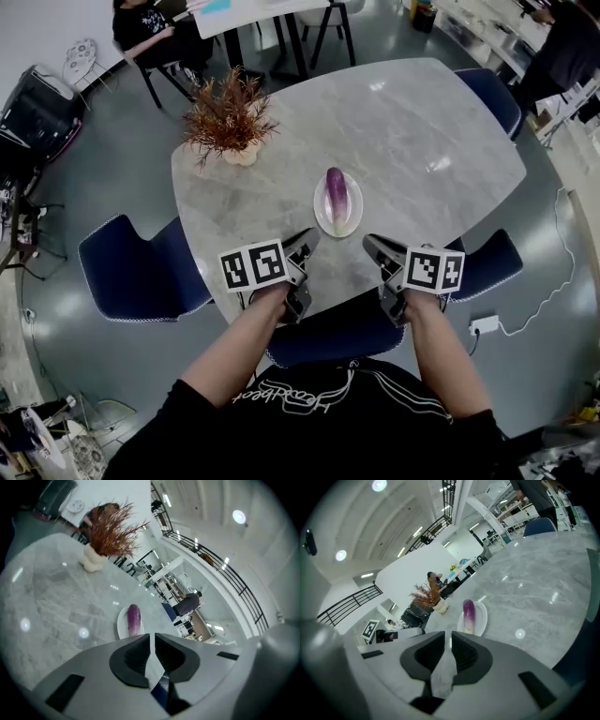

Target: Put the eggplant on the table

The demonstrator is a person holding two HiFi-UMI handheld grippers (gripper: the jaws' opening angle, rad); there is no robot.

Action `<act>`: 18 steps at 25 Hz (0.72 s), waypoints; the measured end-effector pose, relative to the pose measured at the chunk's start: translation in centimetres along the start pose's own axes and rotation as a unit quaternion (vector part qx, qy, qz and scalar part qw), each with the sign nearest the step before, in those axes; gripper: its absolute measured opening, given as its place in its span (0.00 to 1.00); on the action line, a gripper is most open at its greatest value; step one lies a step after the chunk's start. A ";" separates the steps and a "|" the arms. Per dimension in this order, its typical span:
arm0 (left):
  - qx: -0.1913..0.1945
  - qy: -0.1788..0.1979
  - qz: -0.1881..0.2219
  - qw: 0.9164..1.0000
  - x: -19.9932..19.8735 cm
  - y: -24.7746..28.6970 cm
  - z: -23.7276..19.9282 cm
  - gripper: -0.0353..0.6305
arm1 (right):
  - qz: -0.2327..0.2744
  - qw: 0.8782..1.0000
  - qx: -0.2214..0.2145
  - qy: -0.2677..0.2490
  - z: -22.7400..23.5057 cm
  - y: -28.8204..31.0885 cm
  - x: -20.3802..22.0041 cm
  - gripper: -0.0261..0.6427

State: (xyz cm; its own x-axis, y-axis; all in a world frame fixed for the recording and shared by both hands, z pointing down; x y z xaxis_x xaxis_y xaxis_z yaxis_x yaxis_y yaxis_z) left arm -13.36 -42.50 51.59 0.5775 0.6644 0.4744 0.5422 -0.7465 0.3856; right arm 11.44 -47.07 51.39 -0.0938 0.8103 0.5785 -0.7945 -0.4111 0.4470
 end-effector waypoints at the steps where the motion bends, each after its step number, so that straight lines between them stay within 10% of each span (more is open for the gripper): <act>1: -0.007 0.020 0.009 1.000 0.2 -0.9 0.8 0.10 | 0.005 1.000 -0.007 -0.007 -0.8 -0.8 0.0 0.11; 9: 0.030 0.127 0.048 0.990 3.7 -6.4 7.7 0.06 | 0.050 0.993 -0.075 -0.071 -6.7 -8.1 1.7 0.11; 18: 0.127 0.247 0.056 0.959 12.9 -13.9 15.8 0.06 | 0.052 0.970 -0.116 -0.208 -12.3 -18.8 6.6 0.11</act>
State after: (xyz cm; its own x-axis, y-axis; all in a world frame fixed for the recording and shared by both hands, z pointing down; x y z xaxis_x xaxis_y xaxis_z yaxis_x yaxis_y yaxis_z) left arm -3.85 -23.00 39.84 0.3153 0.4363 0.8428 0.6615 -0.7378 0.1344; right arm 18.40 -28.85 38.46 0.0305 0.5112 0.8589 -0.9120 -0.3374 0.2332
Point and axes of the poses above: the fingertips, and each gripper's own axes: y forward along the fingers, z to its right, x out of its underside, the point moved 10 cm from there along -y, backward along the fingers, and after that the axes turned 2 degrees about z, right-handed, at the moved point
